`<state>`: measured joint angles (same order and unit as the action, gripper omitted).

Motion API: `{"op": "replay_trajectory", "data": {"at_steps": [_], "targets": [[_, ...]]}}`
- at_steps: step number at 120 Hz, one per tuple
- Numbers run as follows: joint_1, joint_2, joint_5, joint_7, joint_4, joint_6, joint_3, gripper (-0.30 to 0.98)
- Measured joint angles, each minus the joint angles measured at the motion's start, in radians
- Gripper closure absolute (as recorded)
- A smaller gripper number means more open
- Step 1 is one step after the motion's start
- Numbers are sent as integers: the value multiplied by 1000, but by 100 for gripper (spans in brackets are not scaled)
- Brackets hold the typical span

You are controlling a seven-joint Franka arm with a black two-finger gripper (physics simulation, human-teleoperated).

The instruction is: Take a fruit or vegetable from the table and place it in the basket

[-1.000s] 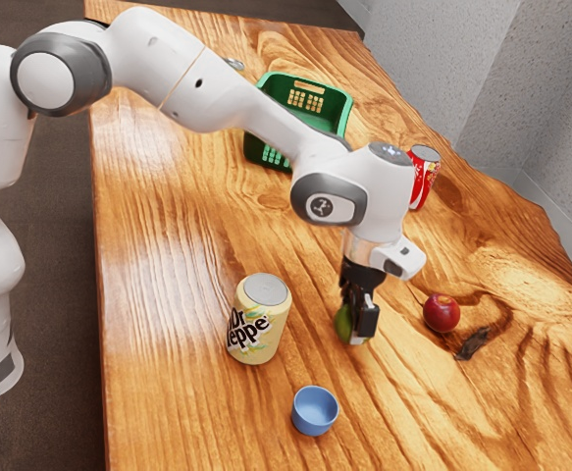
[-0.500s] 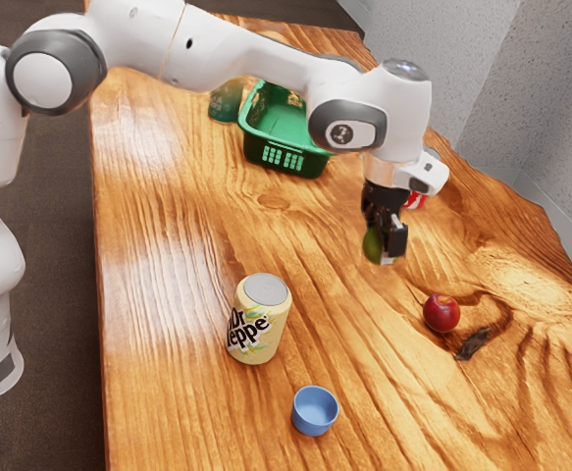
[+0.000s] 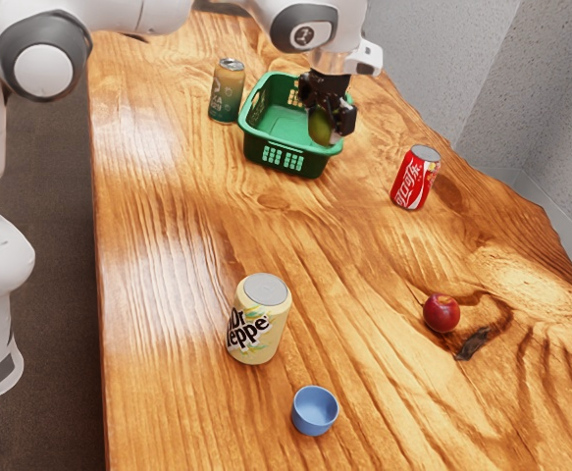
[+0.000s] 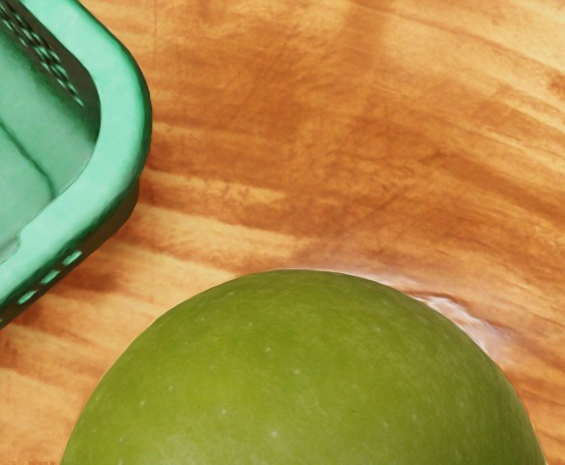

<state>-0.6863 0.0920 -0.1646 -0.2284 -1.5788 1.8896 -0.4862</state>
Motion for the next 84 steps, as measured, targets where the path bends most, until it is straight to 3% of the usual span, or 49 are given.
{"op": "replay_trajectory", "data": {"at_steps": [26, 84], "targets": [[-13, 9, 1, 1, 7, 38, 164, 28], [44, 162, 30, -3, 78, 308, 358, 28]]}}
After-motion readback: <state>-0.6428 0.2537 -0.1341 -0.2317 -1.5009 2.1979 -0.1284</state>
